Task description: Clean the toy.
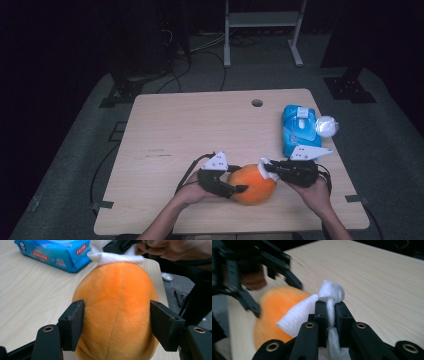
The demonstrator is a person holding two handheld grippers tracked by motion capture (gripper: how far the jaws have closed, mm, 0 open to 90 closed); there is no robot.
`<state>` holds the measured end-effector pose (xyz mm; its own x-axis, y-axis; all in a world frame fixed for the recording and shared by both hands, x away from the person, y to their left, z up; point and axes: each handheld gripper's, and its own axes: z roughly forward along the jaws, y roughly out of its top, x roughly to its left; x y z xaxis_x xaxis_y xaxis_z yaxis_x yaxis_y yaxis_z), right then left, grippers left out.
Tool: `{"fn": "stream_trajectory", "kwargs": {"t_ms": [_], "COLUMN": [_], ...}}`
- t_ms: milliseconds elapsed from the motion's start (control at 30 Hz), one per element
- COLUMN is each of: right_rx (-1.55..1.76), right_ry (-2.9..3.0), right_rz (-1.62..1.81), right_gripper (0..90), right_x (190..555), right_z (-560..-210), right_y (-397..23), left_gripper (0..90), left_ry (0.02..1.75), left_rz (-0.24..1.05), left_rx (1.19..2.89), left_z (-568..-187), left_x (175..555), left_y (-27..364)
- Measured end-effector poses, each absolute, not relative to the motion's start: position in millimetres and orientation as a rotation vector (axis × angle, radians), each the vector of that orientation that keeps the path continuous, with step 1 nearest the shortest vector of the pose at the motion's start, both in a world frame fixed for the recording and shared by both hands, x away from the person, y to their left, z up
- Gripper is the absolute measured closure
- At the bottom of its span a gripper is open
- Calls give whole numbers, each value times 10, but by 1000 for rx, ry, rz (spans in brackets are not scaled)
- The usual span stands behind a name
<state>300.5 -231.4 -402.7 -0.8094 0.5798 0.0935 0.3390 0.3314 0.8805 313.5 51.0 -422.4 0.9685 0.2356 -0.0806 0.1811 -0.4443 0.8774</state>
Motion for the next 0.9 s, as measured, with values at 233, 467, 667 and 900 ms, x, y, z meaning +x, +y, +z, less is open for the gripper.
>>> {"fn": "stream_trajectory", "kwargs": {"t_ms": [233,467,667,900], "right_rx": [696,761,815,698], "right_ry": [2382,2369,2340,2355], "right_rz": [1483,1492,1490,1491], "right_gripper": [810,809,810,809], "right_x": [2871,2944,2975,2854], "right_z": [-3892,-3957,-3972,-3865], "right_y": [-2078,-2231,-2295,-2081], "left_gripper": [233,87,235,309], "left_ry": [304,355,347,340], "left_rz": [114,25,27,70], "left_rx": [2027,2014,2011,2019], "left_z": [-4193,-4277,-4340,-4324], "left_x": [3079,3193,3170,3121], "left_y": [407,481,432,401]}}
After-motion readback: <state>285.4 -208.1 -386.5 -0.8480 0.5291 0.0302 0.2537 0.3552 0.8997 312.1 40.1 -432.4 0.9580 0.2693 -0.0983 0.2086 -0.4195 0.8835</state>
